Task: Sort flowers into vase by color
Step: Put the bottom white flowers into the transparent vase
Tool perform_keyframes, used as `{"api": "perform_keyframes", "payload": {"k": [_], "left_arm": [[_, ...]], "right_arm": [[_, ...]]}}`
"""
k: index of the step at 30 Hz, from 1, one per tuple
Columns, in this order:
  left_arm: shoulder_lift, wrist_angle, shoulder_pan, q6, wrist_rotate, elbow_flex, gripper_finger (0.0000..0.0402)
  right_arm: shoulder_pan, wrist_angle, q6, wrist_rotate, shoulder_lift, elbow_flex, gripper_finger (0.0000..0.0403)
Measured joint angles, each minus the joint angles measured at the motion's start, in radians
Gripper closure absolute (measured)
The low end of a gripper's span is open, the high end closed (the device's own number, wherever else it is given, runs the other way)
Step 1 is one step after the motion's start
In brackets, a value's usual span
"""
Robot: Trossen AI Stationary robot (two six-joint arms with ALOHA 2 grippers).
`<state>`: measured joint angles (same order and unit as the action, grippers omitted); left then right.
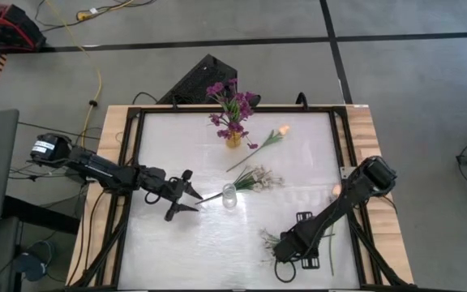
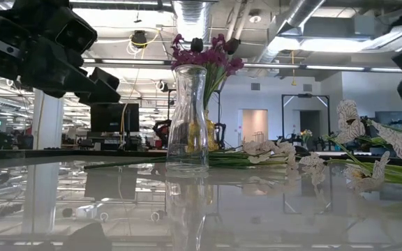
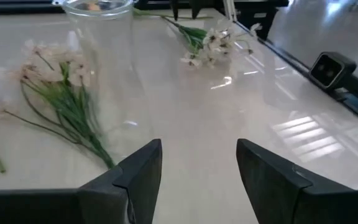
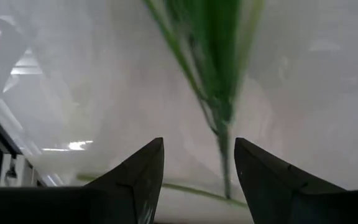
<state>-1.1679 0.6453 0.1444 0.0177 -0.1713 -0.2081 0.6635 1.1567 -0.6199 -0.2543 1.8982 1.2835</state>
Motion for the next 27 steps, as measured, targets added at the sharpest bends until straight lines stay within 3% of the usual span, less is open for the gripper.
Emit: {"api": "perform_keyframes", "payload": {"k": [8, 16, 21, 27], "left_arm": [[0.000, 0.003, 0.135, 0.036, 0.118, 0.000, 0.0206], [0.001, 0.034, 0.163, 0.030, 0.186, 0.000, 0.0206], [0.001, 0.046, 0.163, 0.022, 0.186, 0.000, 0.0206], [0.001, 0.079, 0.163, 0.033, 0.185, 0.000, 0.0206]], "right_arm": [[0.030, -0.005, 0.085, 0.051, 0.083, 0.001, 0.0190], [0.028, -0.009, 0.063, 0.073, 0.106, 0.003, 0.0274], [0.020, 0.021, 0.066, 0.086, 0.058, 0.008, 0.0374], [-0.028, -0.039, 0.012, 0.184, -0.115, 0.012, 0.0375]]}}
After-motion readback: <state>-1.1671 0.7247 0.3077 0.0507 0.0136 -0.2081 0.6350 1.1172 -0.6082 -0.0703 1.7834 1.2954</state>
